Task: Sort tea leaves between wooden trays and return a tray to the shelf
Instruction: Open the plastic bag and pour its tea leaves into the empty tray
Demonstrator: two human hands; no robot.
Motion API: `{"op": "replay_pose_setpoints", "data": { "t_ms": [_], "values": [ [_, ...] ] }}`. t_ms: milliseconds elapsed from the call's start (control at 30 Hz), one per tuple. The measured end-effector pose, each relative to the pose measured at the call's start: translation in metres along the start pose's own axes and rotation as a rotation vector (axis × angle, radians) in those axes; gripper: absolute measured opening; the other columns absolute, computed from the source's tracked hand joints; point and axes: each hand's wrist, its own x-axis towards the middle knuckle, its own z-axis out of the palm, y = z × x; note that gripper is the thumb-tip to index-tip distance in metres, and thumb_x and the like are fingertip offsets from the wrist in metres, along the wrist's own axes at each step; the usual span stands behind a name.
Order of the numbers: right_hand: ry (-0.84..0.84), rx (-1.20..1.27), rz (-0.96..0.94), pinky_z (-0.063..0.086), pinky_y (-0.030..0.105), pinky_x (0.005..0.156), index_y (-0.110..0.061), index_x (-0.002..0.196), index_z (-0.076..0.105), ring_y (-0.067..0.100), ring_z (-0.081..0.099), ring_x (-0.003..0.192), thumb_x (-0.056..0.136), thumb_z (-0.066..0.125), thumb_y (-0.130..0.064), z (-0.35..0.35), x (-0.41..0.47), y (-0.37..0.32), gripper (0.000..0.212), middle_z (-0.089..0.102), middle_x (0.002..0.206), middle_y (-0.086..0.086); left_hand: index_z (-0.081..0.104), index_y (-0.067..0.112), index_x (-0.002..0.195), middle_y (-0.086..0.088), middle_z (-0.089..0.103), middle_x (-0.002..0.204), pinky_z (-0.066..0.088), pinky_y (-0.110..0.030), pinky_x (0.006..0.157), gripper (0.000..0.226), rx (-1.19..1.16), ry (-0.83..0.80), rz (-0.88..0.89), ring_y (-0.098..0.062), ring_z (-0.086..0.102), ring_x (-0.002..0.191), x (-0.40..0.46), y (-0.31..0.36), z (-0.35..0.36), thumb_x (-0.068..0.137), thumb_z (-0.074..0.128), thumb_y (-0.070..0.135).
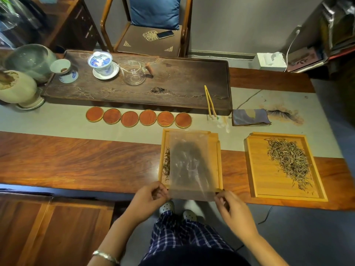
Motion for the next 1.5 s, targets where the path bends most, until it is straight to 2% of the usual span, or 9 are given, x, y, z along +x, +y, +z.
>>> {"op": "replay_pose_setpoints", "data": {
  "t_ms": [267,433,567,767,933,1067,1200,1300,1500],
  "values": [
    [0.068,0.091,0.148,0.035,0.012,0.057,-0.019,0.084,0.057,-0.003,0.053,0.075,0.096,0.052,-0.023,0.005,0.056,0.004,0.014,0.058,0.083,-0.010,0.057,0.028,0.090,0.004,0.068,0.076,0.044,-0.014,0.053,0.014,0.065,0.265,-0.151,0.000,0.063,0.060,0.045,-0.003,0.008,0.095,0.053,0.040],
    [-0.043,0.167,0.250,0.044,0.034,0.059,-0.009,0.075,0.063,0.024,0.060,0.067,0.096,0.051,-0.028,0.007,0.092,-0.011,0.031,0.065,0.070,0.010,0.061,0.023,0.086,-0.001,0.066,0.067,0.050,-0.023,0.051,0.018,0.066,0.300,-0.114,-0.007,0.058,0.052,0.069,0.010,0.014,0.092,0.059,0.040],
    [-0.023,0.291,0.247,0.048,0.042,0.067,-0.007,0.074,0.064,0.030,0.060,0.071,0.092,0.057,-0.011,0.004,0.091,-0.019,0.020,0.065,0.073,0.013,0.062,0.019,0.084,-0.007,0.067,0.070,0.054,-0.031,0.054,0.010,0.020,0.322,-0.020,-0.008,0.057,0.053,0.070,0.011,0.017,0.093,0.060,0.022],
    [0.018,0.498,0.138,0.043,0.015,0.057,-0.012,0.080,0.064,0.006,0.055,0.060,0.090,0.060,-0.006,-0.015,0.085,-0.058,0.012,0.063,0.070,0.009,0.063,0.023,0.081,0.009,0.061,0.068,0.046,-0.015,0.054,0.014,-0.141,0.436,0.121,0.002,0.054,0.057,0.060,0.031,-0.012,0.092,0.062,0.016],
    [-0.054,0.631,0.083,0.047,0.015,0.064,-0.011,0.085,0.063,0.011,0.059,0.071,0.084,0.068,-0.006,0.002,0.116,-0.122,0.007,0.064,0.080,0.004,0.068,0.022,0.085,0.002,0.064,0.075,0.044,-0.010,0.058,0.012,-0.174,0.588,0.193,0.003,0.054,0.062,0.046,0.036,-0.084,0.091,0.065,0.012],
    [-0.155,0.514,-0.010,0.045,0.014,0.060,-0.019,0.079,0.064,0.003,0.057,0.065,0.083,0.067,-0.015,0.052,0.148,-0.179,0.007,0.065,0.074,-0.002,0.070,0.008,0.095,-0.011,0.070,0.085,0.045,-0.010,0.063,0.008,-0.092,0.736,0.133,-0.008,0.057,0.071,0.037,0.008,-0.158,0.090,0.065,0.012],
    [-0.257,0.401,-0.002,0.044,0.023,0.061,-0.019,0.074,0.064,0.006,0.058,0.065,0.079,0.064,-0.018,0.121,0.176,-0.226,0.005,0.065,0.068,-0.006,0.068,0.014,0.090,0.002,0.067,0.076,0.040,-0.004,0.056,0.004,0.010,0.794,0.032,0.005,0.056,0.061,0.029,-0.039,-0.218,0.090,0.064,0.013],
    [-0.315,0.372,-0.016,0.039,0.025,0.057,-0.011,0.066,0.059,0.012,0.052,0.060,0.078,0.061,-0.012,0.169,0.188,-0.248,0.012,0.058,0.062,0.004,0.066,0.018,0.089,0.008,0.063,0.073,0.039,-0.006,0.051,0.003,0.080,0.766,-0.070,0.004,0.054,0.058,0.033,-0.080,-0.247,0.089,0.064,0.016],
    [-0.410,0.140,0.026,0.036,0.026,0.054,-0.018,0.059,0.049,0.017,0.053,0.063,0.078,0.056,-0.015,0.224,0.203,-0.251,0.021,0.058,0.061,-0.001,0.063,0.029,0.079,0.013,0.062,0.068,0.036,-0.015,0.050,0.012,0.205,0.617,-0.225,0.001,0.054,0.058,0.049,-0.143,-0.274,0.086,0.067,0.020]
  ]
}}
